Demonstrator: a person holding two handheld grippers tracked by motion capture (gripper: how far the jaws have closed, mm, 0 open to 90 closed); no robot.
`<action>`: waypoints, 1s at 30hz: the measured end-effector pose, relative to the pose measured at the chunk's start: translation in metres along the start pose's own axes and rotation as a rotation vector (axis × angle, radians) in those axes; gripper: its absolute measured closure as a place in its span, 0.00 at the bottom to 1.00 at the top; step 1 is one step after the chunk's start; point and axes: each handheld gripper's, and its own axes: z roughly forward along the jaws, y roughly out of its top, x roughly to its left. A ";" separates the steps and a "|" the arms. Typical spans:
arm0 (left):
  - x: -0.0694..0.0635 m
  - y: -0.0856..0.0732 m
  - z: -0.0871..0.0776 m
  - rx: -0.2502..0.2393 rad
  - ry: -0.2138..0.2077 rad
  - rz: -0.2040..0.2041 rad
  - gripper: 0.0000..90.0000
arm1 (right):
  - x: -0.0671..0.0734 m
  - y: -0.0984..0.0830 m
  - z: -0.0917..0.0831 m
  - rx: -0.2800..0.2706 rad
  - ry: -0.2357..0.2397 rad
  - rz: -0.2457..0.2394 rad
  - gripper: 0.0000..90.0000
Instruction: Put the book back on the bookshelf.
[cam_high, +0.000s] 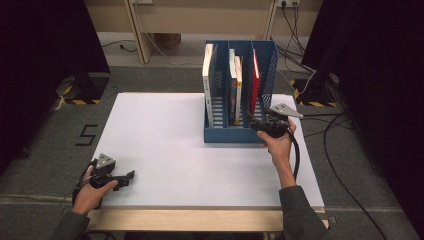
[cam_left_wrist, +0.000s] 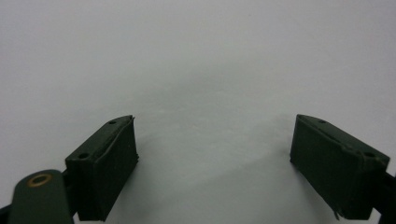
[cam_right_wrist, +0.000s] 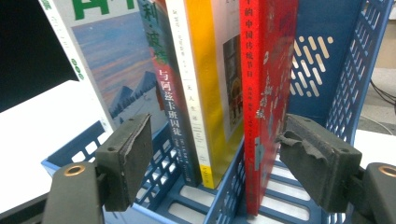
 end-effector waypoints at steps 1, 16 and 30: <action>0.000 0.000 0.000 0.000 0.000 0.000 0.15 | 0.001 0.000 -0.001 -0.001 0.001 0.003 0.29; 0.000 0.000 0.000 -0.001 0.000 0.000 0.15 | 0.014 -0.007 -0.014 0.002 0.034 -0.008 0.28; 0.000 0.000 0.000 -0.002 0.000 0.000 0.15 | 0.026 -0.015 -0.020 0.020 0.065 -0.027 0.26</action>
